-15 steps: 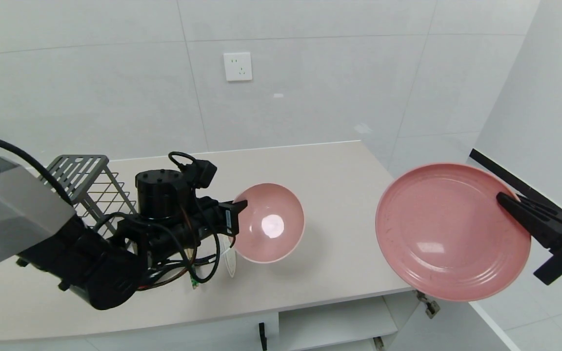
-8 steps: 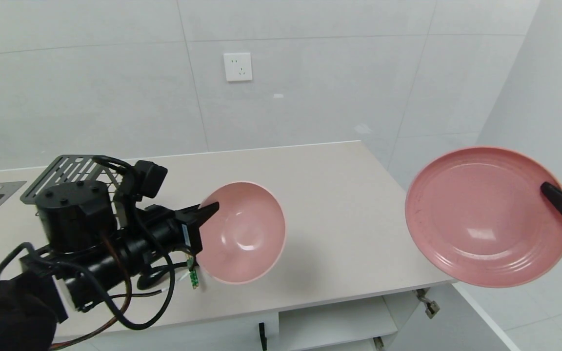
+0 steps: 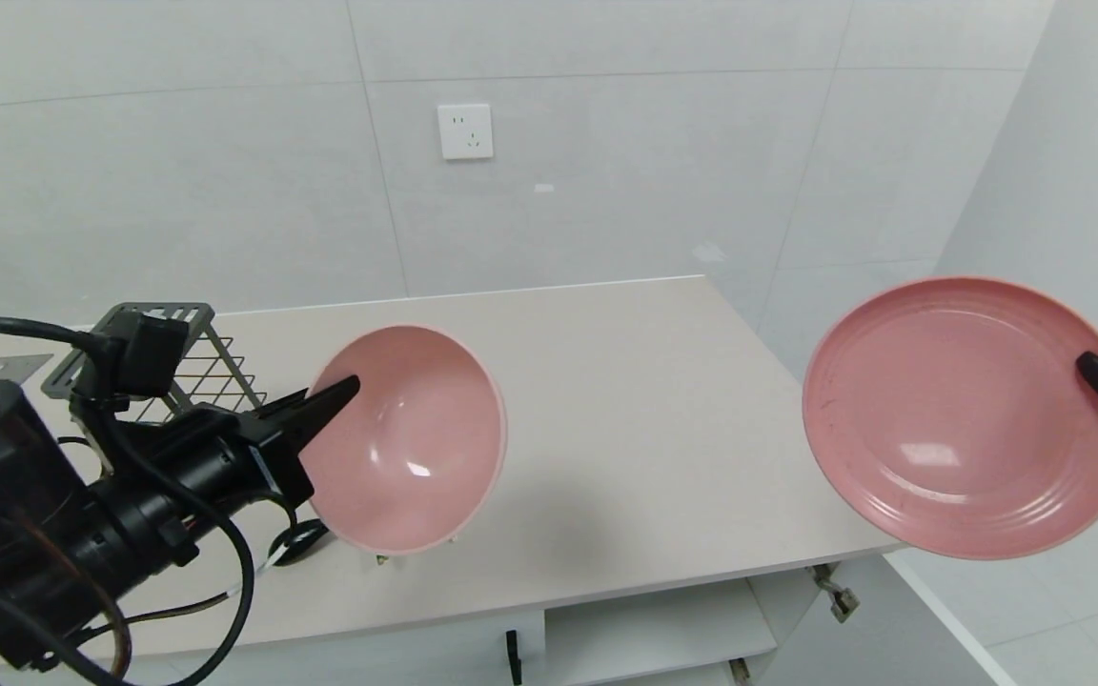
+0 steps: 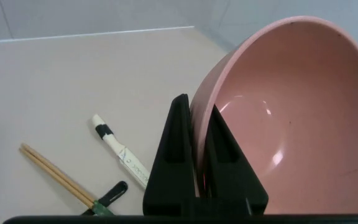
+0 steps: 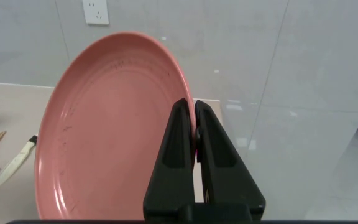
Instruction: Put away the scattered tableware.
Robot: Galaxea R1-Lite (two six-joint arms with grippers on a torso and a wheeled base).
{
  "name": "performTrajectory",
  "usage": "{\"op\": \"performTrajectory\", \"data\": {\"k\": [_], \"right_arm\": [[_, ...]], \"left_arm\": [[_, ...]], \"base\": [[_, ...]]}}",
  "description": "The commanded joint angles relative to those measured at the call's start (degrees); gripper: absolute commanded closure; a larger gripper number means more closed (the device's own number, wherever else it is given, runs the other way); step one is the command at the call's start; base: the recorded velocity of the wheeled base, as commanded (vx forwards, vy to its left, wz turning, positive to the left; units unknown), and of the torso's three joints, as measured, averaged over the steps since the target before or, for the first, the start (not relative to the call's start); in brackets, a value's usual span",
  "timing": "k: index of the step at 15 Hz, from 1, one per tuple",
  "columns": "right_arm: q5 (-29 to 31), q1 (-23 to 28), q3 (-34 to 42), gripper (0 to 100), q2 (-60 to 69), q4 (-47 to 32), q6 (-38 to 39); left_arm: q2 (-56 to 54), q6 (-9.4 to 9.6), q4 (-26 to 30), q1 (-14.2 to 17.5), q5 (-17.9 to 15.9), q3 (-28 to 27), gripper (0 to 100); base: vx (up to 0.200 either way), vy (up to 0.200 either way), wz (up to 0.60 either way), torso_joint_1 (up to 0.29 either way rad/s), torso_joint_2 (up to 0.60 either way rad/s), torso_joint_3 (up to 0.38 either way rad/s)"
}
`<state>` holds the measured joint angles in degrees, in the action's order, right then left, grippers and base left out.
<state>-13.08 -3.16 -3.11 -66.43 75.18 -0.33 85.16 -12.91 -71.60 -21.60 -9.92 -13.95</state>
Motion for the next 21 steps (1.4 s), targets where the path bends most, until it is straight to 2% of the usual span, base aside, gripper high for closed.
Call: {"op": "performTrajectory", "data": {"k": [1,2,3,4,5,6,7,8,10,11,14,15,16,20,21], "right_arm": [[-0.1,-0.3,0.5,100,-1.6,0.2,0.4],[-0.2,-1.4,0.6,100,-1.6,0.1,2.4],[-0.2,-2.9,0.4,100,-1.5,0.1,5.1],[-0.2,-4.0,0.2,100,-1.4,0.1,8.0],[-0.2,-4.4,-0.1,100,-1.4,0.1,10.1],[-0.2,-4.4,-0.1,100,-1.4,0.2,10.4],[-0.2,-4.5,-0.1,100,-1.5,0.2,10.2],[-0.2,-4.6,0.0,100,-1.6,0.1,10.0],[-0.2,-4.6,0.4,100,-1.3,0.0,9.7],[-0.2,-4.6,0.2,100,-1.2,0.1,9.1],[-0.2,-4.9,-0.6,100,-1.9,0.2,6.8],[-0.2,-6.3,-0.5,100,-2.1,0.4,6.2],[-0.2,-7.9,-0.6,100,-2.1,0.9,6.0],[-0.2,-9.1,-0.7,100,-2.1,3.5,5.1],[-0.2,-9.1,-0.7,100,-2.2,3.6,4.1]], "left_arm": [[-0.4,-1.24,-2.9,-0.1,0.1,2.5,100],[-0.8,-4.49,-3.7,-0.4,0.0,2.6,100],[-1.6,-9.15,-3.7,-0.5,-0.1,3.3,100],[-2.5,-12.84,-3.8,-1.0,0.0,4.7,100],[-3.4,-14.25,-3.9,-1.2,-0.3,6.2,100],[-3.7,-13.9,-4.0,-1.2,-0.3,6.3,100],[-4.7,-10.82,-4.4,-0.5,0.5,6.8,100],[-5.4,-9.68,-4.5,-0.5,1.0,6.7,100],[-5.4,-9.33,-4.9,-1.0,1.2,6.7,100],[-6.2,-8.18,-5.1,-0.6,1.8,8.3,100],[-7.5,-0.36,-5.0,-0.3,3.9,7.9,100],[-6.9,3.33,-5.1,-0.3,4.0,8.0,100],[-6.2,5.53,-5.2,-0.4,4.1,8.9,100],[-6.0,6.32,-11.9,0.9,4.1,12.1,100],[-5.7,8.43,-12.0,0.9,4.1,12.6,100]], "base": [[0.0,0.0,0.0,0.0,0.0,0.0],[0.0,0.0,0.0,0.0,0.0,0.0],[0.0,0.0,0.0,0.0,0.0,0.0],[0.0,0.0,0.0,0.0,0.0,0.0],[0.0,0.0,0.0,0.0,0.0,0.0],[0.0,0.0,0.0,0.0,0.0,0.0],[0.0,0.0,0.0,0.0,0.0,0.0],[0.0,0.0,0.0,0.0,0.0,0.0],[0.0,0.0,0.0,0.0,0.0,0.0],[0.0,0.0,0.0,0.0,0.0,0.0],[0.0,0.0,0.0,0.0,0.0,0.0],[0.0,0.0,0.0,0.0,0.0,0.0],[0.0,0.0,0.0,0.0,0.0,0.0],[-0.05,0.0,0.0,0.001,0.0,0.001],[-0.2,0.0,0.0,0.002,0.0,0.007]]}}
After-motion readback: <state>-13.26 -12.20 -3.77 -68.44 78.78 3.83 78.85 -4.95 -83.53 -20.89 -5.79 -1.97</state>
